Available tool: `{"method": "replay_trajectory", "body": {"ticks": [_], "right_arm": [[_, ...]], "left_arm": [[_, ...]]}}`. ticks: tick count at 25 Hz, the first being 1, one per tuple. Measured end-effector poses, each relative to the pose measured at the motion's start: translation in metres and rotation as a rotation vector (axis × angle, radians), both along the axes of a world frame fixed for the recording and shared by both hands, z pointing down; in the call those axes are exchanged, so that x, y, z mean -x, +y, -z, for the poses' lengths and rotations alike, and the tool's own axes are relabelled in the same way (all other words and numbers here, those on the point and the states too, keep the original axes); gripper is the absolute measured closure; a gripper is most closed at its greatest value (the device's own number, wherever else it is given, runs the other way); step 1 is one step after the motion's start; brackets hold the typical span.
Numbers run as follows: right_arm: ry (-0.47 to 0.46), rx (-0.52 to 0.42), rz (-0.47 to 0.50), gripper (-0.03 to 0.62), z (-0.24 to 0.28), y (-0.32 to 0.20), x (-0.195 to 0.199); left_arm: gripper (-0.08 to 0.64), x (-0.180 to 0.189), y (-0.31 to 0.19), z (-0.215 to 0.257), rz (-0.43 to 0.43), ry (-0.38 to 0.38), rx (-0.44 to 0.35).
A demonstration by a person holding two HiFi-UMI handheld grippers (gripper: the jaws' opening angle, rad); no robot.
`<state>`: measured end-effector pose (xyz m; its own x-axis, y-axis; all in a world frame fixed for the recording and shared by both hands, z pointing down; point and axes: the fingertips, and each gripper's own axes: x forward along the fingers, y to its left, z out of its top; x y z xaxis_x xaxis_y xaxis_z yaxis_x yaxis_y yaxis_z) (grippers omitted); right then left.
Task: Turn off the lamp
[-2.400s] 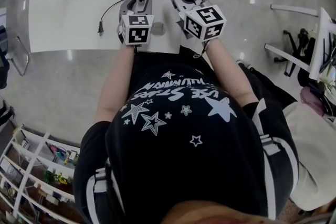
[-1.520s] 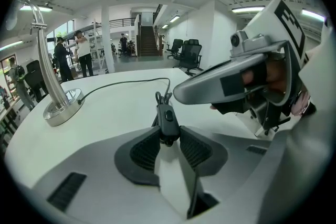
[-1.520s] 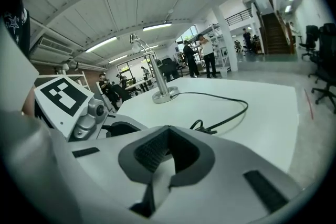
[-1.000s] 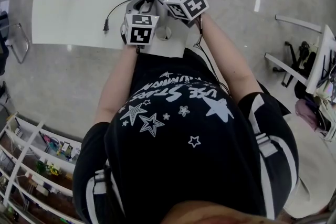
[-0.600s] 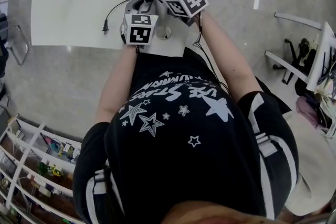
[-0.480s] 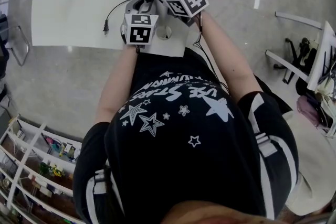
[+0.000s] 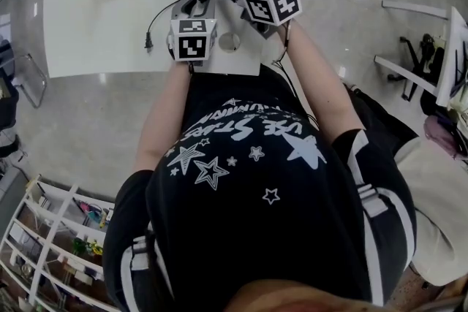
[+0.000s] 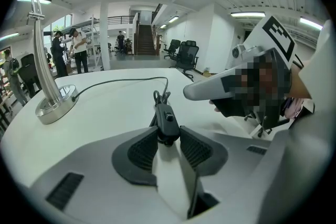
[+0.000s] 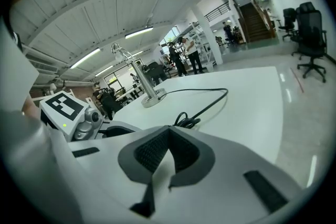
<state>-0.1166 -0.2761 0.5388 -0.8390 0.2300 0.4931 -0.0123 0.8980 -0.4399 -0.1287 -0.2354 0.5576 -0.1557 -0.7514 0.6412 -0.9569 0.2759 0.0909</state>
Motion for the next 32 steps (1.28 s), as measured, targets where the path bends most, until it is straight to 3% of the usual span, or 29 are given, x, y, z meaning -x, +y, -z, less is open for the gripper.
{"method": "replay_trajectory", "body": {"ticks": [8, 17, 26, 32], "right_arm": [[-0.004, 0.048, -0.121, 0.586, 0.003, 0.001, -0.029], [-0.013, 0.036, -0.221, 0.586, 0.011, 0.022, -0.047], [-0.01, 0.019, -0.305, 0.586, 0.014, 0.067, -0.047], [-0.027, 0.011, -0.363, 0.586, 0.023, 0.097, -0.041]], "left_arm": [[0.423, 0.001, 0.0, 0.006, -0.046, 0.019, -0.041], [0.379, -0.004, 0.017, 0.017, -0.138, 0.029, -0.075], [0.379, 0.0, 0.058, 0.037, -0.208, 0.097, -0.136], [0.38, 0.019, 0.08, 0.065, -0.229, 0.073, -0.22]]}}
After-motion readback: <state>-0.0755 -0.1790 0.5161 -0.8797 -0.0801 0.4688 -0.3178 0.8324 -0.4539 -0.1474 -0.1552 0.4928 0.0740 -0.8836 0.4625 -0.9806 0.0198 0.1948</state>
